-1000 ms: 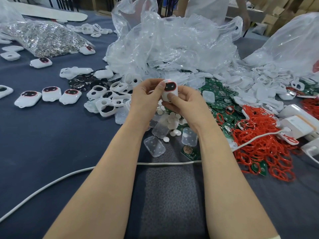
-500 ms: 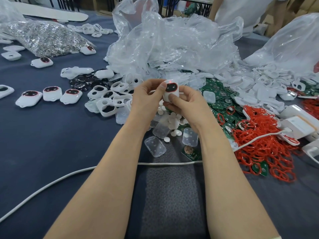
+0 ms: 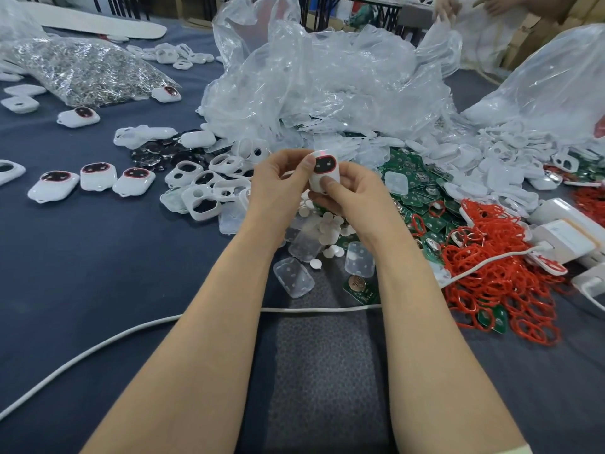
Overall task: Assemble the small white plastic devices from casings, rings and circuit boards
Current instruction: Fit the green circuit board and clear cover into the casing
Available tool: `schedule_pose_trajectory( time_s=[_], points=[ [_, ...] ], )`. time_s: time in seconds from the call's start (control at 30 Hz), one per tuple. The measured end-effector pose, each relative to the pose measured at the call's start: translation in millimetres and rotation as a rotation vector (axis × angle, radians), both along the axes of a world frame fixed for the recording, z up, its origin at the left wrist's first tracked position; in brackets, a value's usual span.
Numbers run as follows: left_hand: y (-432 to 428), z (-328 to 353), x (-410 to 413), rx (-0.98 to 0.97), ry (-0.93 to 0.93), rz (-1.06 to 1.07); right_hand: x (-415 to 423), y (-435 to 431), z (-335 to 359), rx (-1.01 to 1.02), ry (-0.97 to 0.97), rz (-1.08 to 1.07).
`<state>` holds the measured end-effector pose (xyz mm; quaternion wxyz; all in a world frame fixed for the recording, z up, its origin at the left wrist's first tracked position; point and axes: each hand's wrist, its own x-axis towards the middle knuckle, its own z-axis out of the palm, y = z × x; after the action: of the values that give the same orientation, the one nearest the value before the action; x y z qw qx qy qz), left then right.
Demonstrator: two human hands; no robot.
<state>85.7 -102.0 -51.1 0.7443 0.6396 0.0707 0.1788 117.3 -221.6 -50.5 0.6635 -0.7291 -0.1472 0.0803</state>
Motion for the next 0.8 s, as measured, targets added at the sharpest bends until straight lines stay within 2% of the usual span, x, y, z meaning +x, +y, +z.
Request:
schedule_pose_trajectory(
  time_s=[0.2, 0.47, 0.8],
  points=[
    [1.3, -0.5, -0.1, 0.008, -0.015, 0.008, -0.8, -0.8, -0.6, -0.004, -0.027, 0.046],
    [-0.9, -1.1, -0.4, 0.136, -0.062, -0.061, 2.1, 0.8, -1.4, -0.050, -0.136, -0.135],
    [0.6, -3.1, 1.1, 0.205, -0.077, -0.024, 0.2, -1.7, 1.2, 0.016, -0.062, -0.083]
  ],
)
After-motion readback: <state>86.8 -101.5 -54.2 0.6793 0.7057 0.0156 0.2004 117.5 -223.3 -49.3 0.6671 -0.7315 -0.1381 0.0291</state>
